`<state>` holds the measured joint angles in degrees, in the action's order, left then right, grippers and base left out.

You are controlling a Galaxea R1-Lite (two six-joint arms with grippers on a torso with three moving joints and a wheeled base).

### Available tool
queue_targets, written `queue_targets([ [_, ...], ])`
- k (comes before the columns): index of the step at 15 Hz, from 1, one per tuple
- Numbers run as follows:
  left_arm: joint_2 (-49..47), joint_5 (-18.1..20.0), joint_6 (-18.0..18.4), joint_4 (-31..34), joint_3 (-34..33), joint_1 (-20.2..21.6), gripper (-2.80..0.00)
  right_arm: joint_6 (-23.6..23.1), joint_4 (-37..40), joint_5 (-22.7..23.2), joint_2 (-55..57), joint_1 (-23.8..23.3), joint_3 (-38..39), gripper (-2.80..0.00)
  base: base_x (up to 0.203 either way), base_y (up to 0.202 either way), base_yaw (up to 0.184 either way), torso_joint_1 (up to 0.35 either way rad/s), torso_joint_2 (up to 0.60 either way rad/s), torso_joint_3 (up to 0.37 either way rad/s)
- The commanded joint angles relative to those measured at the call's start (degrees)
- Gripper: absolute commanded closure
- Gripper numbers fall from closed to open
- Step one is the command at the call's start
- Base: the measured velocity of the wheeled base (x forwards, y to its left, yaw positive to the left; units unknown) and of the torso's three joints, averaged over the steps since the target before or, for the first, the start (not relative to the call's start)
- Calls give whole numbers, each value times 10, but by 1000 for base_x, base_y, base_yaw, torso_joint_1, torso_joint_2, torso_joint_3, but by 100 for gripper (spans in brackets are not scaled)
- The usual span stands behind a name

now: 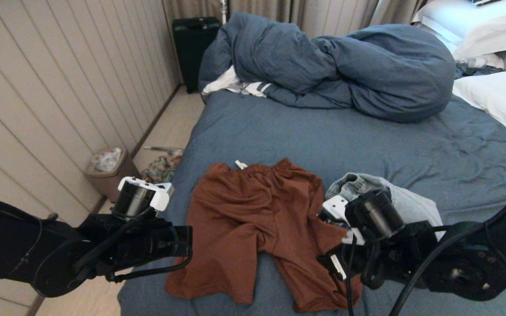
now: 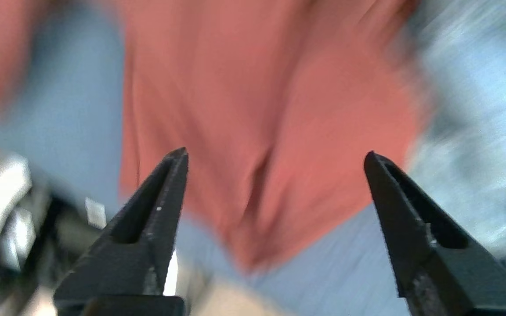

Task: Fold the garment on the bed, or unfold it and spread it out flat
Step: Unford the brown shorts

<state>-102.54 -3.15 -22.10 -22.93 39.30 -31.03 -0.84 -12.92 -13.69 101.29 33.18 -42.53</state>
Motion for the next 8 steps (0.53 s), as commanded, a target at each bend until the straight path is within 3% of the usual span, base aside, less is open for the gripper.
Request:
queue_targets([
  [1, -2, -2, -2, -2, 22, 6, 0, 9, -1, 0, -31, -28, -66, 0, 0, 0, 0, 0, 0, 0],
  [6, -24, -3, 14, 8, 122, 32, 0, 22, 2, 20, -9, -75, -172, 0, 0, 0, 0, 0, 0, 0],
  [8, -57, -3, 29, 10, 165, 32, 0, 81, -2, 31, -4, -88, -195, 0, 0, 0, 0, 0, 0, 0],
])
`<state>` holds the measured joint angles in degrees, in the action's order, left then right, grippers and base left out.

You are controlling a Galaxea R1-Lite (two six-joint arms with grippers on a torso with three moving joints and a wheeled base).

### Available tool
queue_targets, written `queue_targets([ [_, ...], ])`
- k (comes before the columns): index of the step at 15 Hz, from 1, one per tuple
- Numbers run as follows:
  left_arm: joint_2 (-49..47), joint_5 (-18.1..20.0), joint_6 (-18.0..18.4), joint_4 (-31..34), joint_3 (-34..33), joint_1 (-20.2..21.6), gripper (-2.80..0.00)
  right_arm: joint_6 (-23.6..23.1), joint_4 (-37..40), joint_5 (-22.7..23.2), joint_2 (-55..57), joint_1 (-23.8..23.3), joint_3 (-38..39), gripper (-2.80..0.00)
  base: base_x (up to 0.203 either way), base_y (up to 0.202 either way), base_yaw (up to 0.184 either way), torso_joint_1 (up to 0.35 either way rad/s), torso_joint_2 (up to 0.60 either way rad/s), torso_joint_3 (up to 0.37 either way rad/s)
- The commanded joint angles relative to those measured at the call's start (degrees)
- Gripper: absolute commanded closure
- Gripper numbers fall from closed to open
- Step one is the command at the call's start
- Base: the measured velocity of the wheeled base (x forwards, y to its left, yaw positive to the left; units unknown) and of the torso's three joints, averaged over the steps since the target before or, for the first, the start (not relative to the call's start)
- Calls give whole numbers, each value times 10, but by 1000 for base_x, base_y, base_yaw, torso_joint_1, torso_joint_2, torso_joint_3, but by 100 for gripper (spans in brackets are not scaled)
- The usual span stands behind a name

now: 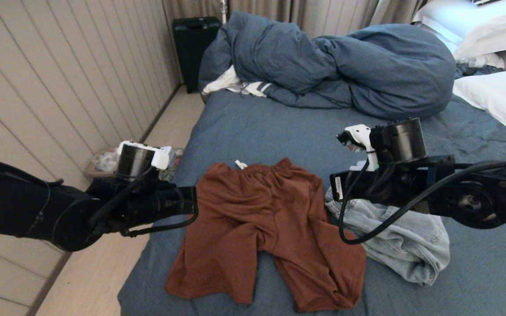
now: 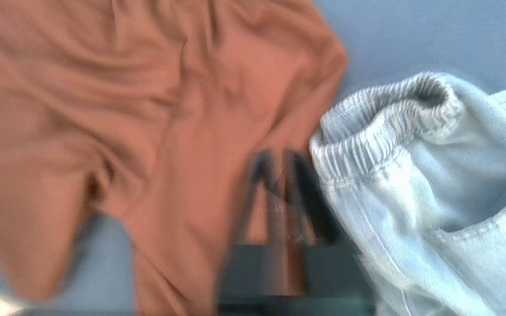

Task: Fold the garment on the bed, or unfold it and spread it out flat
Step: Unford the brown shorts

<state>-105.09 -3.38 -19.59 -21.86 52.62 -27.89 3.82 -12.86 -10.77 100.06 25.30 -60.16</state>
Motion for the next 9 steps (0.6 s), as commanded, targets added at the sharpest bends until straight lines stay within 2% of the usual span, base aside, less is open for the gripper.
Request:
queue_targets([
  [1, -53, 0, 9, 2, 59, 2, 0, 80, -3, 6, 9, -14, -30, 0, 0, 0, 0, 0, 0, 0],
  [2, -84, 0, 14, 12, 106, 5, 0, 135, -3, 19, 10, -27, -51, 0, 0, 0, 0, 0, 0, 0],
  [3, -114, 0, 19, 29, 155, 8, 0, 151, 0, 38, 11, -45, -64, 0, 0, 0, 0, 0, 0, 0],
  [7, -232, 0, 51, 122, 343, 35, 0, 158, -3, 45, 23, -55, -46, 0, 0, 0, 0, 0, 0, 0],
  [8, -258, 0, 60, 137, 369, 39, -22, 158, -4, 46, 24, -55, -39, 0, 0, 0, 0, 0, 0, 0],
  [9, -279, 0, 66, 146, 389, 43, -280, 158, -4, 46, 25, -55, -34, 0, 0, 0, 0, 0, 0, 0],
])
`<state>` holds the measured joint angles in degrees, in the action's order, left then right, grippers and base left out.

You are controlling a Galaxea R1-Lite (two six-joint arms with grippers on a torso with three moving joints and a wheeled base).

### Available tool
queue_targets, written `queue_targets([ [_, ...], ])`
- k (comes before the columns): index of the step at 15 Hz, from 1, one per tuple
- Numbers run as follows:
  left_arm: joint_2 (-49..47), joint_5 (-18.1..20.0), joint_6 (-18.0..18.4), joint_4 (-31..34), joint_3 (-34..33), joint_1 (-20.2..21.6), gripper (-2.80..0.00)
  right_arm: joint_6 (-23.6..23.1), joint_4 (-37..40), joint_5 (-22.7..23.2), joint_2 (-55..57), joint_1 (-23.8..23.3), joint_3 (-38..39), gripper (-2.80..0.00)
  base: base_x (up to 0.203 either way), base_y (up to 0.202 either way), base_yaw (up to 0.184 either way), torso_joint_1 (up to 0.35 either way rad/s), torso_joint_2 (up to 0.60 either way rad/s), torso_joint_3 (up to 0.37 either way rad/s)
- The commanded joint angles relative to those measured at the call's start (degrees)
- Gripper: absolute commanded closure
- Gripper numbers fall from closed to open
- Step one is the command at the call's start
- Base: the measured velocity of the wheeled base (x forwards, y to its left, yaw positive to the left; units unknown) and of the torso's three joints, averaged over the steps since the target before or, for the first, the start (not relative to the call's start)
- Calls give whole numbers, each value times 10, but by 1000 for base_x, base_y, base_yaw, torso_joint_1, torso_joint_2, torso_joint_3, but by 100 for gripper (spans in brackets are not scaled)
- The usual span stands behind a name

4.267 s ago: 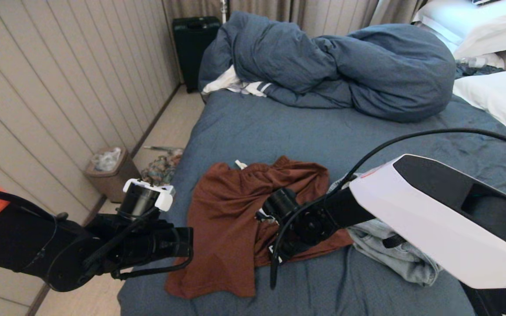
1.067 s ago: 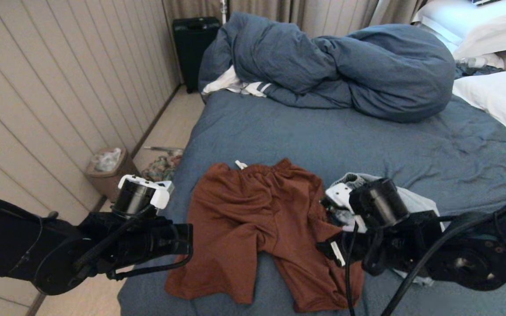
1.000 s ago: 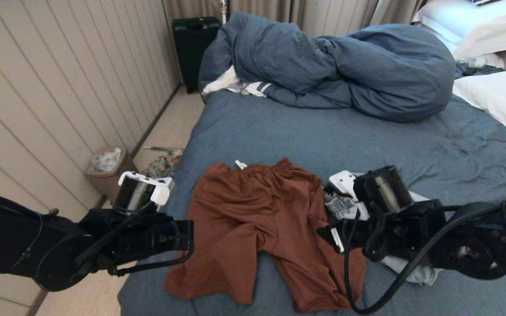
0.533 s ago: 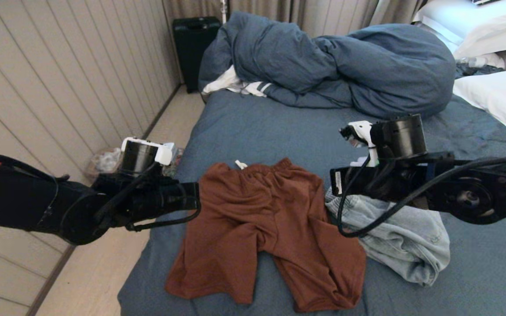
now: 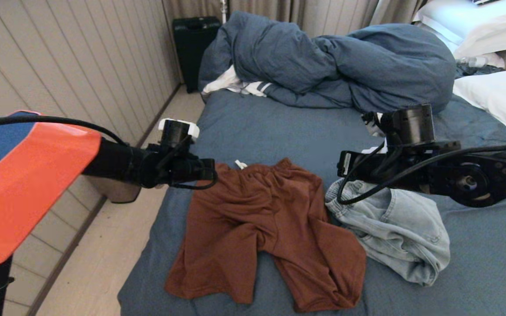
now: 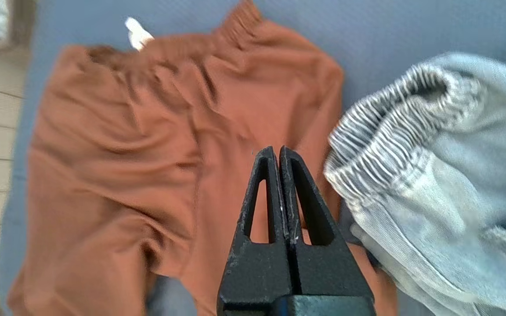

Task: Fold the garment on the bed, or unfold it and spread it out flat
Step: Unford the brown shorts

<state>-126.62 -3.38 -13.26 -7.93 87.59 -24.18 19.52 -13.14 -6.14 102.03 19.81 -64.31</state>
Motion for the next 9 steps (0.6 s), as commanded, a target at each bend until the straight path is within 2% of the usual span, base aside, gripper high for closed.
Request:
queue_targets([
  [1, -86, 0, 5, 9, 62, 11, -280, 1, -3, 0, 9, 0, 11, 0, 0, 0, 0, 0, 0, 0],
  [4, -157, -1, 13, 7, 144, 37, -280, -2, -21, 0, 24, 1, 26, 0, 0, 0, 0, 0, 0, 0],
  [5, -171, -1, 29, 6, 160, 49, -280, -3, -34, 0, 30, 0, 30, 0, 0, 0, 0, 0, 0, 0],
  [9, -203, -1, 57, 3, 180, 64, -280, -4, -49, 0, 39, 1, 44, 0, 0, 0, 0, 0, 0, 0],
])
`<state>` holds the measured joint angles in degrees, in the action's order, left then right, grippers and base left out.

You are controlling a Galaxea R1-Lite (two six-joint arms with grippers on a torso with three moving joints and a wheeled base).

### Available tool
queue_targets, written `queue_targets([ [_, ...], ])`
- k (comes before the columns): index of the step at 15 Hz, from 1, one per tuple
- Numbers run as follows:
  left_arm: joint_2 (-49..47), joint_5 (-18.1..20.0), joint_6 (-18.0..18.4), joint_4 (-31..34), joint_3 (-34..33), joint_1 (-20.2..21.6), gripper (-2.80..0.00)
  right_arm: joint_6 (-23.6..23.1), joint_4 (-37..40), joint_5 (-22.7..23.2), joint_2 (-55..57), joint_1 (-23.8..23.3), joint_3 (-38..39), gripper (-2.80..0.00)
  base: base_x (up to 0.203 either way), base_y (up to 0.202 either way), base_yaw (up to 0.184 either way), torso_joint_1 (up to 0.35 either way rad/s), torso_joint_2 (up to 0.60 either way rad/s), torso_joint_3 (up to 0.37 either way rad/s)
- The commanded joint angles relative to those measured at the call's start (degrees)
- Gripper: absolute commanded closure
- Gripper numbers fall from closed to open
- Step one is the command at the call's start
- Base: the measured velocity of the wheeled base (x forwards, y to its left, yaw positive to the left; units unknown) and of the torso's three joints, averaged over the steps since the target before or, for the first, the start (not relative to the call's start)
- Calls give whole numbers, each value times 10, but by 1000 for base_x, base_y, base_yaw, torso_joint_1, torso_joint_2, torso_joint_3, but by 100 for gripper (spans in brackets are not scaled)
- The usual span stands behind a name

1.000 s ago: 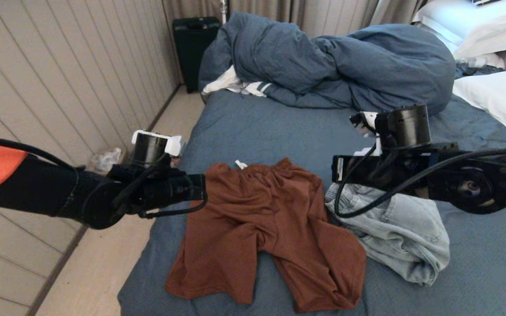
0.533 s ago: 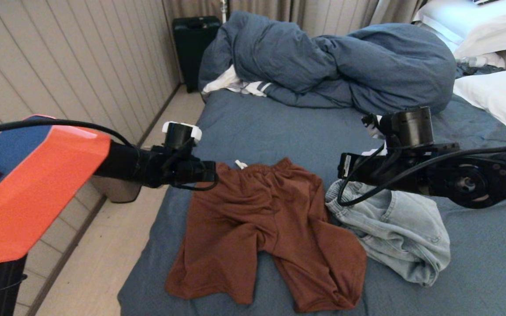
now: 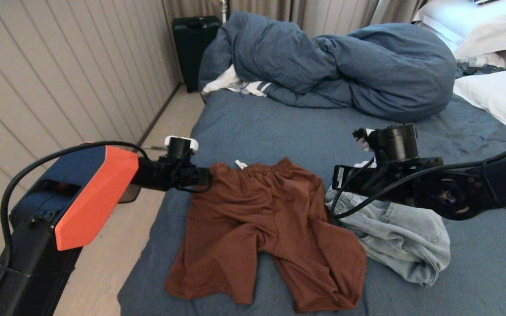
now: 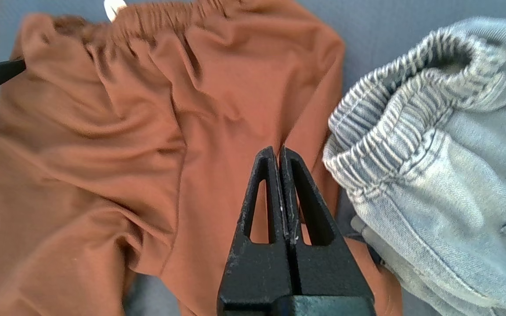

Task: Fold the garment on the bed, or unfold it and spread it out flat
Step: Unford the brown shorts

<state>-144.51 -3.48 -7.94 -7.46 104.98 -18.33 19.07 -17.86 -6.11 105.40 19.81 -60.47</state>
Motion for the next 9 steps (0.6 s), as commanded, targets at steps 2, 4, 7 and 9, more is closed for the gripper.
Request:
queue_targets([
  [2, -26, -1, 12, -18, -3, 7, -280, 0, -8, 0, 7, 1, 11, 0, 0, 0, 0, 0, 0, 0],
  [4, -29, -1, 13, -36, -1, 6, -280, -2, -18, 0, 10, 1, 16, 0, 0, 0, 0, 0, 0, 0],
  [7, -30, -1, 10, -44, -12, 5, -280, -2, -19, 0, 12, 1, 18, 0, 0, 0, 0, 0, 0, 0],
  [9, -25, -5, 8, -47, -33, 3, -280, -1, -19, 0, 13, 0, 17, 0, 0, 0, 0, 0, 0, 0],
])
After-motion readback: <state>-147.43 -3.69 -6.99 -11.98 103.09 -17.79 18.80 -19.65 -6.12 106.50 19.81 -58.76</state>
